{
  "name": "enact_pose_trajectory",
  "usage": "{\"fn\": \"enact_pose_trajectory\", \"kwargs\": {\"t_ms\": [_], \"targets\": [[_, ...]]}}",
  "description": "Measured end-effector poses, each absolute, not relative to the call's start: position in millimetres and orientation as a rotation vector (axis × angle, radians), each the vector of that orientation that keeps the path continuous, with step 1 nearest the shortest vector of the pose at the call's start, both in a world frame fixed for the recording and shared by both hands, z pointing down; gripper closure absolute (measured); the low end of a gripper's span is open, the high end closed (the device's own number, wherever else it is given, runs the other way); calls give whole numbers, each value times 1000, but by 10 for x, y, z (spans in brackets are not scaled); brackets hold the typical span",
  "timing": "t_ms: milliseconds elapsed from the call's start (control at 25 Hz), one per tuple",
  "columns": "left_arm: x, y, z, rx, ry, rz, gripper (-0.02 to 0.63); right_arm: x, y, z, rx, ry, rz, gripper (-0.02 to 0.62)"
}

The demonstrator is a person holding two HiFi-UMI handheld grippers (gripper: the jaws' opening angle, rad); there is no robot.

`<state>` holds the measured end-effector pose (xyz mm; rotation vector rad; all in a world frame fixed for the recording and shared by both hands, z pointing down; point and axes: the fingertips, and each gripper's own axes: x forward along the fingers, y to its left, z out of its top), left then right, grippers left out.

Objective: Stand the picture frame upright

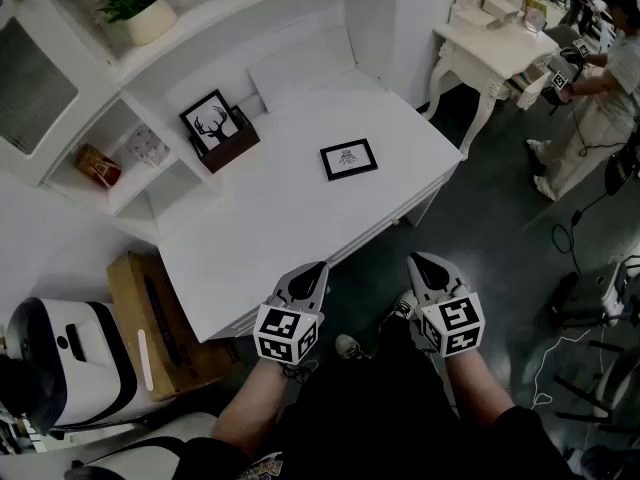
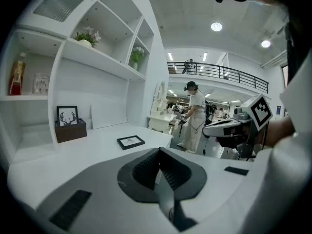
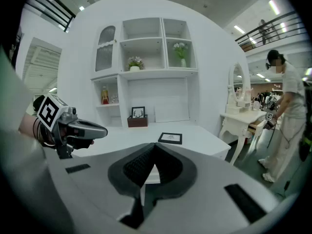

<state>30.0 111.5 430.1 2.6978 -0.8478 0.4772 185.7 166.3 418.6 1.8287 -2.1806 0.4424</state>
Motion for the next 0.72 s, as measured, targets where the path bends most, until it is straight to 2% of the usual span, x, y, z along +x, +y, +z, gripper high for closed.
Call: {"fn": "enact_pose_trajectory", "kwargs": {"t_ms": [720], "targets": [[369, 1171, 4330, 2709, -828, 494, 600, 1901, 1728, 4232, 1875, -2188, 463, 591]]}}
